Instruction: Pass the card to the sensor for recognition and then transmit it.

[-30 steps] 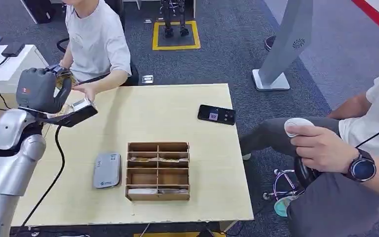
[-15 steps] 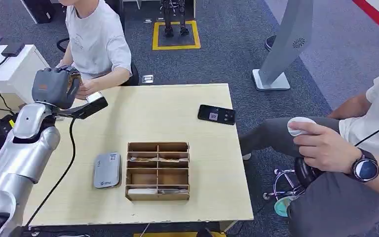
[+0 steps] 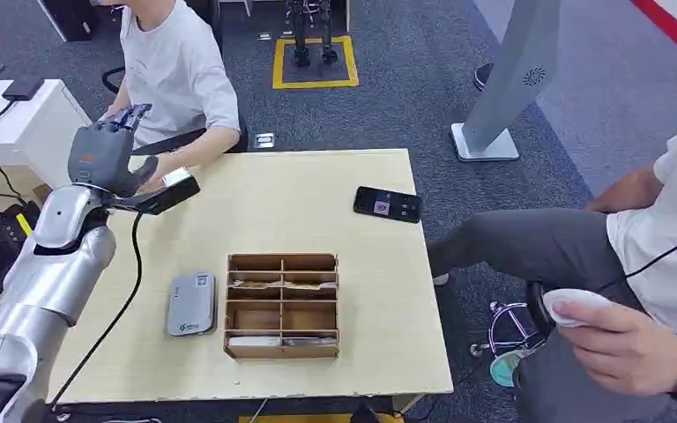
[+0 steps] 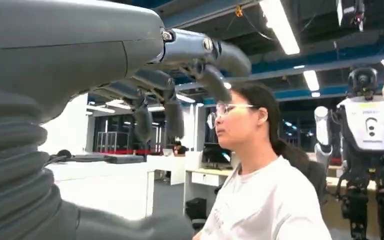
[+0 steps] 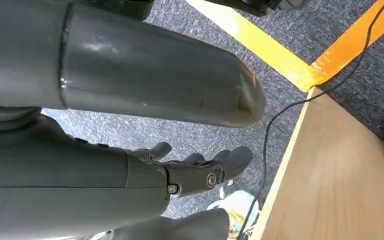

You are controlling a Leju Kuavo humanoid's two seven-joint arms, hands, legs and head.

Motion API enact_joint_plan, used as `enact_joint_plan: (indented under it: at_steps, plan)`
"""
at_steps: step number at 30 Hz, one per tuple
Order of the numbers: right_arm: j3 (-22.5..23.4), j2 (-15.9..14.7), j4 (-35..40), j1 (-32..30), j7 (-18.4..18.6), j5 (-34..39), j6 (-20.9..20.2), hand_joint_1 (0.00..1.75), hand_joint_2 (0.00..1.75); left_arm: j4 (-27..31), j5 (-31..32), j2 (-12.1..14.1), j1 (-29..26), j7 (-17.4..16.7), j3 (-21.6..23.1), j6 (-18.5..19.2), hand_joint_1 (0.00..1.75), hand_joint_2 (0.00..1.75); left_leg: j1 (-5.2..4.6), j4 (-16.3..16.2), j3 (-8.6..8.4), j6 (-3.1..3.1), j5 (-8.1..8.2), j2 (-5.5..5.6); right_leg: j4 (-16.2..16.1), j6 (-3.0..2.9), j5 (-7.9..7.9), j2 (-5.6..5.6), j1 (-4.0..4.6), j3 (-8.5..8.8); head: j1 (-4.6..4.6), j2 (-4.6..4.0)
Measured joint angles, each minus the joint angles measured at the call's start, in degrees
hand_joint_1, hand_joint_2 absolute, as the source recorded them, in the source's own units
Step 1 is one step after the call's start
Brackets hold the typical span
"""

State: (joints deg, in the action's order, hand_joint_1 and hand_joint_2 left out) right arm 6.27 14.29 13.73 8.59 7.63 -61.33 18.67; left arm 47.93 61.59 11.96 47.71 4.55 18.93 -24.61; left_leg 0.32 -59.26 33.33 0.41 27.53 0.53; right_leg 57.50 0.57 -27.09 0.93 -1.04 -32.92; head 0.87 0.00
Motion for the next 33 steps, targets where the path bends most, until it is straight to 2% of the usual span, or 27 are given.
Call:
enact_joint_plan:
  at_steps: [6, 7, 8, 9, 11, 14, 17, 19, 21, 23, 25, 27, 30, 31, 33]
  plan:
    - [-0.13, 0.0, 0.0, 0.0, 0.02, 0.42, 0.28, 0.0, 0.0, 0.59, -0.37, 0.44, -1.45, 0.09, 0.0, -1.97, 0.0, 1.75, 0.0, 0.0, 0.0, 0.0, 0.0, -0.01, 0.01, 0.0, 0.0, 0.0, 0.0, 0.0, 0.0, 0.0]
    - [-0.17, 0.0, -0.02, 0.0, 0.11, 0.76, 0.37, 0.0, 0.0, 1.07, -0.7, 1.03, -2.97, -0.75, -0.02, -3.74, 0.0, 1.75, 0.0, 0.02, 0.02, 0.0, 0.0, 0.0, 0.02, 0.0, 0.0, 0.0, 0.0, 0.01, -0.02, 0.0]
    - [-0.2, 0.0, -0.02, -0.03, 0.26, 1.46, 0.79, 0.0, 0.0, 1.88, -2.69, 3.09, -5.92, -1.01, -0.99, -7.3, 0.0, 1.75, 0.01, 0.03, 0.01, -0.01, 0.01, -0.19, 0.04, -0.01, -0.01, 0.19, 0.0, -0.03, -0.02, 0.0]
    - [-0.2, 0.0, -0.04, -0.08, 0.2, 2.14, 1.14, 0.0, 0.0, 2.34, -4.35, 4.27, -7.4, -0.28, -2.01, -8.7, 0.0, 1.75, 0.03, 0.03, 0.02, -0.02, 0.01, -0.24, 0.04, -0.01, -0.01, 0.24, 0.01, -0.06, 0.0, 0.0]
    - [0.02, -0.02, -0.09, -0.22, -0.4, 4.38, 2.45, 0.0, 0.0, 4.03, -7.85, 6.72, -10.69, 1.03, -4.86, -10.89, 0.0, 1.75, 0.05, 0.07, 0.01, -0.04, 0.03, -0.35, 0.07, -0.03, -0.02, 0.36, 0.02, -0.11, -0.02, 0.0]
    - [1.58, -0.22, -0.24, -0.86, -1.53, 7.52, 5.34, 0.0, 0.0, 8.77, -14.46, 11.5, -18.36, 3.55, -11.99, -12.3, 0.0, 1.75, 0.09, 0.15, -0.07, -0.19, 0.15, -0.72, 0.08, -0.07, -0.05, 0.75, 0.02, -0.19, 0.0, 0.0]
    - [2.8, -0.48, -0.33, -2.42, -1.95, 9.49, 7.43, 0.0, 0.0, 14.21, -20.75, 15.15, -27.2, 7.06, -22.22, -11.93, 0.0, 1.75, 0.16, 0.16, -0.05, -0.22, 0.23, -0.81, 0.08, -0.23, -0.16, 0.85, 0.07, -0.23, 0.04, 0.0]
    - [3.89, -0.66, -0.33, -3.41, -2.91, 11.33, 9.01, 0.0, 0.0, 17.73, -23.54, 16.51, -33.62, 8.42, -29.35, -10.86, 0.0, 1.75, 0.18, 0.19, -0.04, -0.32, 0.36, -0.84, 0.08, -0.32, -0.23, 0.87, 0.09, -0.22, 0.02, 0.0]
    - [5.51, -0.81, -0.35, -4.59, -4.75, 13.51, 11.24, 0.0, 0.0, 20.9, -23.84, 17.09, -40.58, 10.96, -38.79, -7.53, 0.0, 1.75, 0.19, 0.19, -0.13, -0.3, 0.46, -0.95, 0.06, -0.39, -0.34, 0.98, 0.1, -0.24, 0.07, 0.0]
    - [7.13, -1.07, -0.35, -5.6, -6.12, 15.5, 12.7, 0.0, 0.0, 22.21, -21.61, 16.89, -45.42, 13.58, -47.49, -4.1, 0.0, 1.75, 0.26, 0.18, -0.08, -0.28, 0.52, -0.91, 0.02, -0.39, -0.37, 0.95, 0.15, -0.25, 0.09, 0.0]
    - [9.0, -1.81, -0.42, -6.6, -7.56, 16.8, 13.68, 0.0, 0.0, 22.49, -18.78, 16.11, -48.46, 17.69, -57.33, -0.11, 0.0, 1.75, 0.26, 0.18, -0.06, -0.28, 0.56, -0.8, 0.0, -0.3, -0.51, 0.85, 0.18, -0.21, 0.09, 0.0]
    - [10.25, -2.36, -0.44, -7.51, -8.09, 17.11, 13.97, 0.0, 0.0, 22.53, -17.24, 15.1, -50.02, 19.89, -64.71, 1.49, 0.0, 1.75, 0.27, 0.18, -0.02, -0.27, 0.56, -0.67, -0.01, -0.3, -0.51, 0.7, 0.19, -0.16, 0.09, 0.0]
    - [12.13, -3.41, -0.46, -8.36, -7.69, 18.18, 14.82, 0.0, 0.0, 22.45, -12.56, 13.16, -51.06, 18.92, -74.18, 4.87, 0.0, 1.75, 0.25, 0.18, -0.02, -0.23, 0.6, -0.56, -0.01, -0.29, -0.52, 0.57, 0.18, -0.06, 0.07, 0.0]
    - [12.83, -3.96, -0.46, -8.78, -7.61, 18.82, 14.8, 0.0, 0.0, 22.1, -12.48, 11.86, -50.83, 19.54, -78.33, 6.04, 0.0, 1.75, 0.25, 0.18, -0.05, -0.23, 0.64, -0.56, -0.02, -0.28, -0.53, 0.56, 0.18, -0.01, 0.04, 0.0]
    - [14.77, -5.42, -0.42, -9.87, -7.54, 20.26, 14.19, 0.0, 0.0, 19.99, -10.39, 8.82, -50.18, 20.17, -85.83, 6.11, 0.0, 1.75, 0.13, 0.18, -0.19, -0.18, 0.7, -0.54, -0.03, -0.22, -0.58, 0.53, 0.1, 0.1, 0.07, 0.0]
